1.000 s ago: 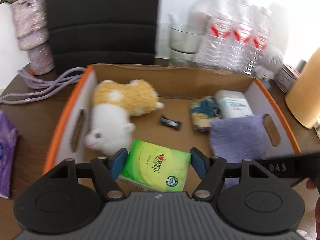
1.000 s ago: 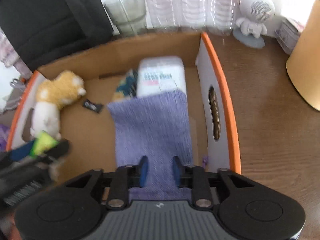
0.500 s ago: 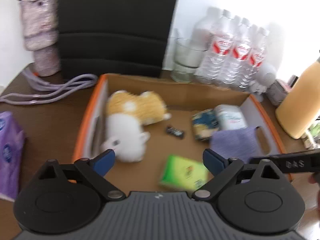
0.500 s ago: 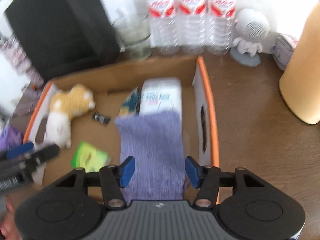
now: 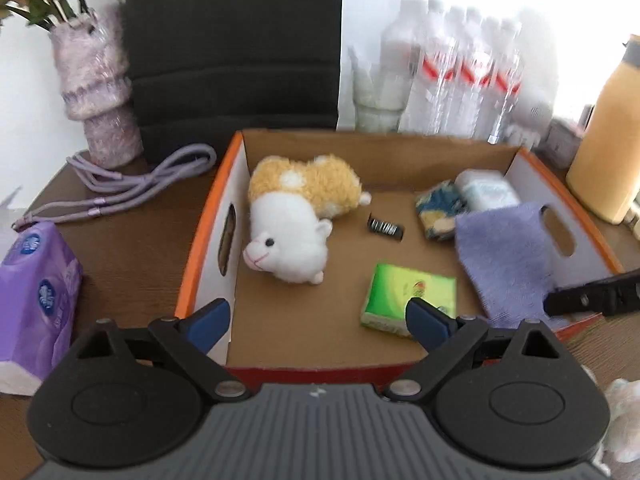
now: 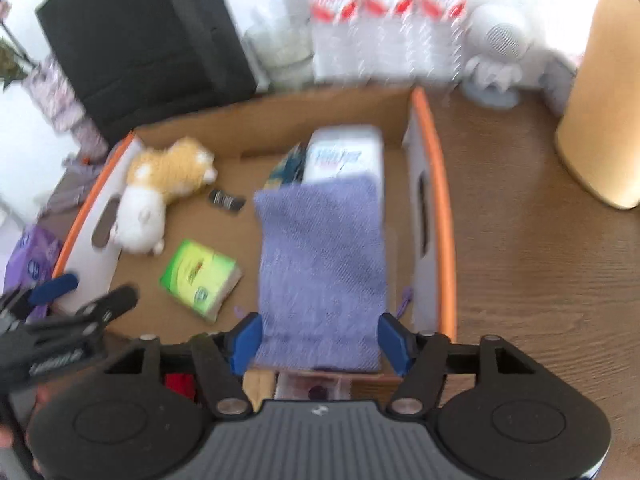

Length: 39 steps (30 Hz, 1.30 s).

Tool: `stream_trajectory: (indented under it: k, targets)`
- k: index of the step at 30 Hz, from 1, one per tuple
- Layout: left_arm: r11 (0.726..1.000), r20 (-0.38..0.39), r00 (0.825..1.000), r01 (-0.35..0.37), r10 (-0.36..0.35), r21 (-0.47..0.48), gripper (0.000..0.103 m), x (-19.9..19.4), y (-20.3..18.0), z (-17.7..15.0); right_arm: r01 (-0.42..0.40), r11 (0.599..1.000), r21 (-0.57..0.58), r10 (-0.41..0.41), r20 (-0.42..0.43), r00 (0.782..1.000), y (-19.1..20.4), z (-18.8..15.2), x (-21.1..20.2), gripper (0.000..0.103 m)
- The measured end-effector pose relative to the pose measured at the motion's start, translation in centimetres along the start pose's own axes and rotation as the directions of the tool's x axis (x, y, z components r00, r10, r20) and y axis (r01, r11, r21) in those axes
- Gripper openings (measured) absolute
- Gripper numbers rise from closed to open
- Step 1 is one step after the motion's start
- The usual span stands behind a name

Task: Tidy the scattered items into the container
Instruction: 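Grasp the red flower ornament with the left tool while the right tool grasps a white bottle cap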

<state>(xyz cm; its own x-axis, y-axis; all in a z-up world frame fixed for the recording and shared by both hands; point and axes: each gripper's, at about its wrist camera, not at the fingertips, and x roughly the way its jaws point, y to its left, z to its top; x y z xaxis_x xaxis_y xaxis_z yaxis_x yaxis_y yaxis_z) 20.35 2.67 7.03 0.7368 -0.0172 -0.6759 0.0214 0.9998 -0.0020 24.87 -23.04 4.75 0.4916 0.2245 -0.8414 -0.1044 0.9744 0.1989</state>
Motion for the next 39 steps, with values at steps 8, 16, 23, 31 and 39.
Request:
stream_trajectory:
  k: [8, 16, 23, 31, 39]
  targets:
    - [0.999, 0.475, 0.879, -0.046, 0.033, 0.016, 0.102, -10.4, -2.0, -10.0, 0.041, 0.975, -0.221, 0.110, 0.628, 0.770, 0.2, -10.8, -9.5, 0.086]
    - [0.974, 0.283, 0.949, 0.082, -0.141, 0.212, 0.100, -5.8, -4.9, -10.8, 0.075, 0.963, -0.259, 0.060, 0.480, 0.875, 0.1, -15.9, -5.5, 0.060]
    - [0.982, 0.073, 0.980, 0.185, -0.187, 0.038, 0.076, -0.5, -4.2, -7.9, 0.084, 0.974, -0.213, -0.002, 0.360, 0.933, -0.5, -13.9, -2.1, 0.058]
    - [0.977, 0.013, 0.978, 0.211, -0.210, -0.025, 0.043, -0.1, -3.3, -8.2, 0.065, 0.981, -0.180, -0.010, 0.287, 0.958, -1.2, -13.7, -0.6, 0.039]
    - [0.977, 0.205, 0.962, 0.198, -0.179, -0.074, 0.044, -7.5, -2.1, -9.2, 0.017, 0.973, -0.229, 0.095, 0.467, 0.879, 0.6, -14.6, -6.7, 0.039]
